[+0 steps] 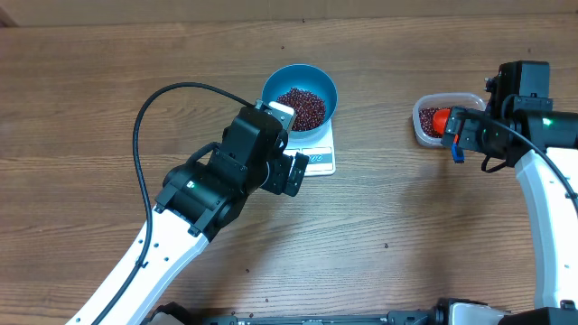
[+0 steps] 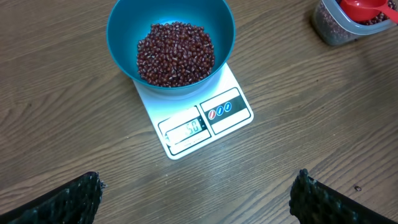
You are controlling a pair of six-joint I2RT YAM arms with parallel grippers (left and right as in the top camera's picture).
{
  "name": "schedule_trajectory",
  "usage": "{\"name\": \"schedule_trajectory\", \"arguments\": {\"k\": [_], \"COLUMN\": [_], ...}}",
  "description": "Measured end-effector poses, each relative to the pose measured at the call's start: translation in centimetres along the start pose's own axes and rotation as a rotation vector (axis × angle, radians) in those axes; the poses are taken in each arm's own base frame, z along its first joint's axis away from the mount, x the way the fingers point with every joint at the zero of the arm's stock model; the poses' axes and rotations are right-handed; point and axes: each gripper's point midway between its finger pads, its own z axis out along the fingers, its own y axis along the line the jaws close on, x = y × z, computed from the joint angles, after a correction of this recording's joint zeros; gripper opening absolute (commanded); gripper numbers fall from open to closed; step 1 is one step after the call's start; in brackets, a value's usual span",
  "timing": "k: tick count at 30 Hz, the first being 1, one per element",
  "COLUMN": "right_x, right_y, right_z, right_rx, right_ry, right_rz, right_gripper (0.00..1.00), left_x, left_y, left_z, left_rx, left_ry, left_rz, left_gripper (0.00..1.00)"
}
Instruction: Scoop item into bowl and weigh 150g on scale
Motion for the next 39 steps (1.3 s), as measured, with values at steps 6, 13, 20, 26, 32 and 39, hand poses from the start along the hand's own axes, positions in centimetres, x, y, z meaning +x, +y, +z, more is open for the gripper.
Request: {"name": "schedule_trajectory", "arguments": {"k": [6,13,20,26,32,39], "right_x": [0.0,0.0,0.0,0.0,0.0,0.0], "right_y": [0.0,0.0,0.0,0.0,0.0,0.0], "right_z": [0.0,0.0,0.0,0.0,0.0,0.0], "right_rx": [0.000,0.000,0.000,0.000,0.000,0.000], "right_ry": [0.000,0.000,0.000,0.000,0.000,0.000], "right_rz": [0.000,-0.001,-0.001,-0.001,-0.001,-0.001], "right_gripper": [1.00,1.00,1.00,1.00,1.00,1.00], "left_x": [0.0,0.1,4.0,8.3,9.3,9.2], "left_y": [0.0,0.0,0.2,0.3,0.4,0.4], "left_z": [0.0,0.1,6.3,12.9,13.5,13.6], "left_rx": [0.000,-0.001,-0.060,-0.138,-0.160,-0.162], "left_ry": [0.000,0.004,0.201,0.361,0.387,0.383], "left_rz": [0.000,-0.039,-0.203,-0.349,-0.413,-0.429], "left_gripper": [1.00,0.99,1.00,1.00,1.00,0.99]}}
